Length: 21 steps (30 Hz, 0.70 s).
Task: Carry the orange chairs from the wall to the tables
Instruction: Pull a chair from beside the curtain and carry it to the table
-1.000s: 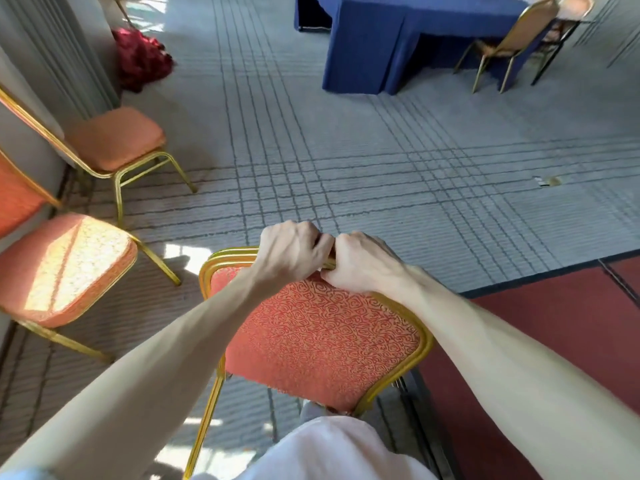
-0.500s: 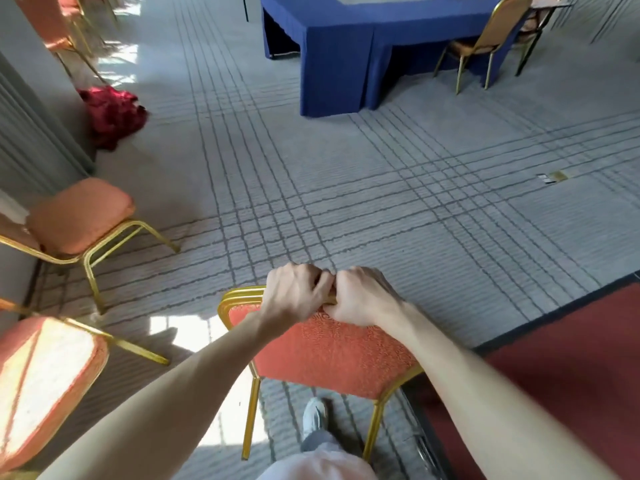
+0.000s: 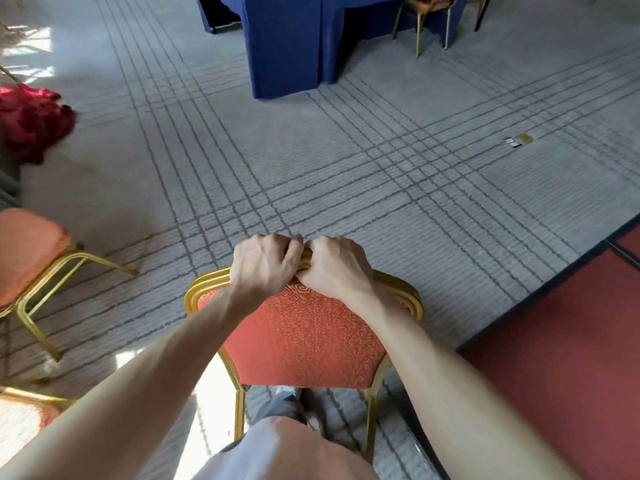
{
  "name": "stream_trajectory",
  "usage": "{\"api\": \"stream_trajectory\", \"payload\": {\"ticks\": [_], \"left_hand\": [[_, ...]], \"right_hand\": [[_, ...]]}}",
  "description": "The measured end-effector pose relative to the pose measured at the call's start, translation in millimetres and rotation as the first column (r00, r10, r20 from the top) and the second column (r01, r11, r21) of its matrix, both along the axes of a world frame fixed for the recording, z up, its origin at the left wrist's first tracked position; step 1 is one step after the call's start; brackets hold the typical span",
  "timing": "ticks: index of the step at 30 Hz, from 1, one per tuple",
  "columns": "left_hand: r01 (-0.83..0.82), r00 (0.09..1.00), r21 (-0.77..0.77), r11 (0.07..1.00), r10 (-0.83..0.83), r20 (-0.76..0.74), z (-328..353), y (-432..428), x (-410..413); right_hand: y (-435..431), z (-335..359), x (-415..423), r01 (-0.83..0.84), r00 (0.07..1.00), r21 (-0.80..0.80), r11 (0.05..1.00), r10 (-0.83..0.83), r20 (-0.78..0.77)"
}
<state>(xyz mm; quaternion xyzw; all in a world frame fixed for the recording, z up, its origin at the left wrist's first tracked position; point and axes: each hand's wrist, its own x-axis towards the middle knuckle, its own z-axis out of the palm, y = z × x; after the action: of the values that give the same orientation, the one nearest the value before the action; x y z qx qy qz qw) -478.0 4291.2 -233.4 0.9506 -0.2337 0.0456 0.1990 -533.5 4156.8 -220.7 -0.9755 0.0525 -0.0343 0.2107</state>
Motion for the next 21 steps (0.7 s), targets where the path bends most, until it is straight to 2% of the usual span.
{"api": "stream_trajectory", "payload": {"ticks": [4,7,12,16,21], "left_hand": [[0.045,0.998,-0.061,0.997,-0.047,-0.032,6.4,-17.0,40.3],[0.090,0.995,-0.036,0.995,-0.091,-0.029,7.5,-28.6,68.0],[0.064,0.992,0.092,0.994,-0.073,0.103,-1.4,-55.5,121.2],[0.105,0.992,0.108,0.989,-0.112,0.058,-0.5,-81.0,178.6],[0.256,0.963,0.115,0.960,-0.264,0.055,3.6,-99.8,232.7]], "right_hand": [[-17.5,1.4,39.4,0.022,1.000,-0.010,1.000,-0.022,-0.008],[-29.6,0.2,68.8,0.023,0.999,-0.034,0.999,-0.024,-0.033],[-56.3,2.3,129.8,-0.030,0.989,-0.013,0.999,0.028,-0.143],[-78.7,7.1,188.6,0.004,0.969,0.002,1.000,-0.003,-0.247],[-93.6,14.8,241.0,0.034,0.931,-0.016,0.999,-0.037,-0.362]]}}
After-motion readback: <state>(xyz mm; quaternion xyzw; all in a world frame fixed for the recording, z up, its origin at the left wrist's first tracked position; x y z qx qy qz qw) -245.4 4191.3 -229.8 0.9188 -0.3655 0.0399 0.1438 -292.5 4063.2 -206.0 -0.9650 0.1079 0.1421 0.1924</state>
